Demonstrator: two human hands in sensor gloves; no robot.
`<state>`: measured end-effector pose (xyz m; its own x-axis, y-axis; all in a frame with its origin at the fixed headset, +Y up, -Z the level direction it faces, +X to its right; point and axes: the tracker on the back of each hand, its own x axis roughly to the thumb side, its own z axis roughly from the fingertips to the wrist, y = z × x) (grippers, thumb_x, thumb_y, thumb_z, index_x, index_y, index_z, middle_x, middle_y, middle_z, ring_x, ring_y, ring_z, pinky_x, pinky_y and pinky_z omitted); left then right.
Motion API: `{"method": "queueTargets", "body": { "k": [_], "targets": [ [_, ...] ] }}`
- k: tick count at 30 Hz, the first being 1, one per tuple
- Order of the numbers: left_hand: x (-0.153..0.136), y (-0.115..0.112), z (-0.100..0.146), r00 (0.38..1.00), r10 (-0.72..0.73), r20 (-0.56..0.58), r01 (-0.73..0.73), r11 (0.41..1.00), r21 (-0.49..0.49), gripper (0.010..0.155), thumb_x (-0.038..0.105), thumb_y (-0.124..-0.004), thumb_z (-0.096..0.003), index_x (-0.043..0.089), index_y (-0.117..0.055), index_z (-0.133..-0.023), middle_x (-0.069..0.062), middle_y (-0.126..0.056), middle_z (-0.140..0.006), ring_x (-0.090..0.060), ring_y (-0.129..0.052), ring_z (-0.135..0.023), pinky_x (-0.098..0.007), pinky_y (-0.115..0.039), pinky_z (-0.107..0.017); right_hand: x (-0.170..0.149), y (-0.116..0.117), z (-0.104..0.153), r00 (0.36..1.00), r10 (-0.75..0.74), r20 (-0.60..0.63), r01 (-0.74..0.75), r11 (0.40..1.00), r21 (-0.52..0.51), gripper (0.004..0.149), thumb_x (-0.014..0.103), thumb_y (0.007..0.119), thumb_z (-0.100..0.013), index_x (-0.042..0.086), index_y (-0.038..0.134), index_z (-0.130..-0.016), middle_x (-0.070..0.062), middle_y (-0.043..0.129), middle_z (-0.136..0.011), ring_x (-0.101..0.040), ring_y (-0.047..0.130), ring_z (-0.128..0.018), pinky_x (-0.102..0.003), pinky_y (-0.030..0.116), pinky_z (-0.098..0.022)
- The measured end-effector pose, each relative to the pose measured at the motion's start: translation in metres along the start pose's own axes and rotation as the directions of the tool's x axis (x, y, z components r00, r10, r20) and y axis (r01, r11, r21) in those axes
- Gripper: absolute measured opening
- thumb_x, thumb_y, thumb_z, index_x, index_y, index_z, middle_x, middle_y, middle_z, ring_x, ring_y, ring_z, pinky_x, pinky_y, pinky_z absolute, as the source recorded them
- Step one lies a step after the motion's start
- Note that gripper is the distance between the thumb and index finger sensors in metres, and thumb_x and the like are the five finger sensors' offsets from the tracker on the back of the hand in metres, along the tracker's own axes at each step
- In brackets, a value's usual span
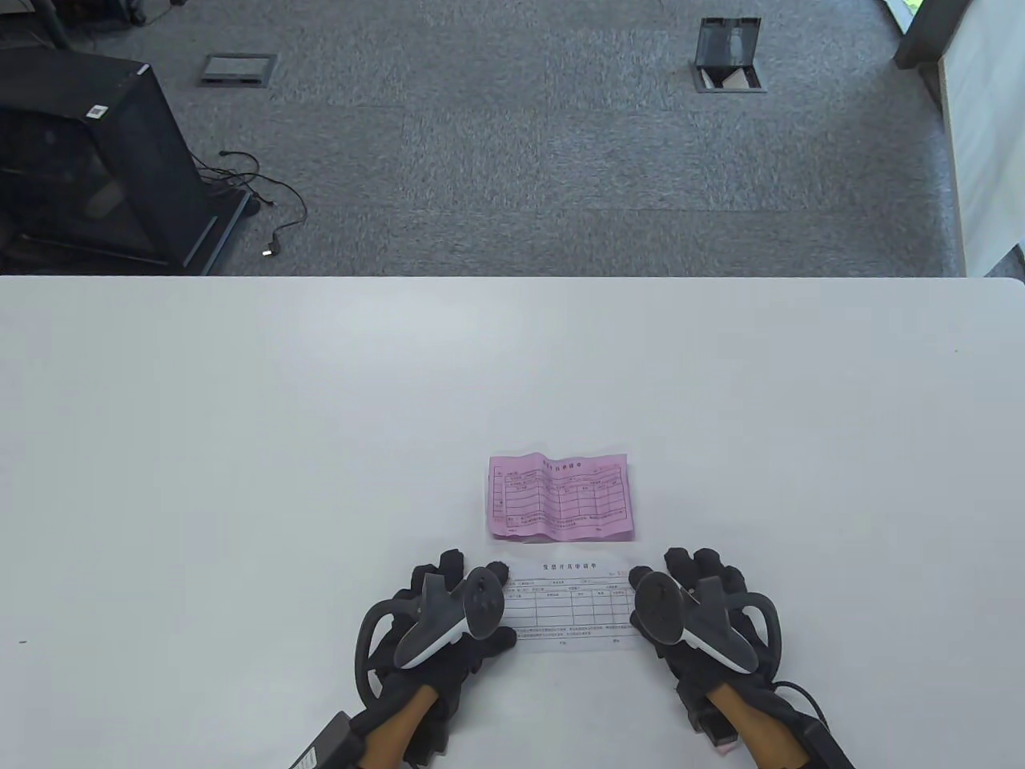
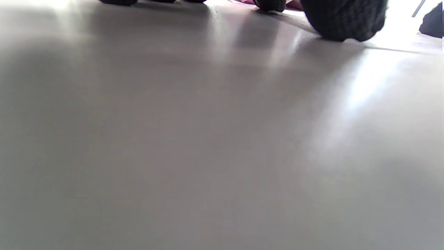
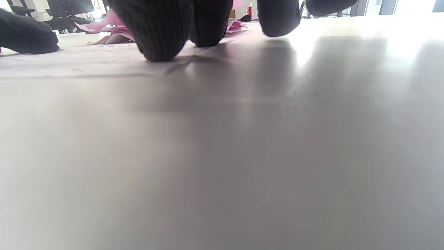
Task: Unfold folded invoices and stack
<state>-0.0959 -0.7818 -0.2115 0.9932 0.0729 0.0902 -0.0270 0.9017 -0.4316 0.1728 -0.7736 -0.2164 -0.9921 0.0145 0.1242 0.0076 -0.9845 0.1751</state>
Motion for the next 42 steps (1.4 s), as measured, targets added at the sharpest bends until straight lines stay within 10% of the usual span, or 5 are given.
{"method": "queueTargets", "body": {
  "k": [32, 42],
  "targets": [
    [0.0, -0.001, 0.0, 1.0, -0.011, 0.006, 0.011, 1.0, 0.0, 0.08, 0.063, -0.069, -0.0419, 0.046, -0.032, -0.111, -0.012, -0.017, -0.121, -0.038, -0.025, -0.103, -0.052, -0.046, -0.072, -0.009, -0.001, -0.006, 0.98, -0.133, -0.15, 0.134, 0.991, -0.007, 0.078, 0.063, 0.057, -0.044, 0.016, 0.053, -0.106, -0.025, 0.047, -0.11, -0.055, 0.041, -0.099, -0.071, 0.044, -0.067],
    [0.0, -0.001, 0.0, 1.0, -0.012, 0.008, 0.012, 1.0, 0.001, 0.08, 0.063, -0.069, -0.0421, 0.046, -0.032, -0.111, -0.012, -0.017, -0.121, -0.038, -0.025, -0.103, -0.052, -0.046, -0.071, 0.007, -0.006, -0.004, 0.902, -0.423, -0.085, 0.423, 0.906, -0.008, 0.069, 0.054, 0.071, -0.045, 0.019, 0.055, -0.102, -0.017, 0.064, -0.097, -0.044, 0.059, -0.088, -0.063, 0.053, -0.065]
  ]
}}
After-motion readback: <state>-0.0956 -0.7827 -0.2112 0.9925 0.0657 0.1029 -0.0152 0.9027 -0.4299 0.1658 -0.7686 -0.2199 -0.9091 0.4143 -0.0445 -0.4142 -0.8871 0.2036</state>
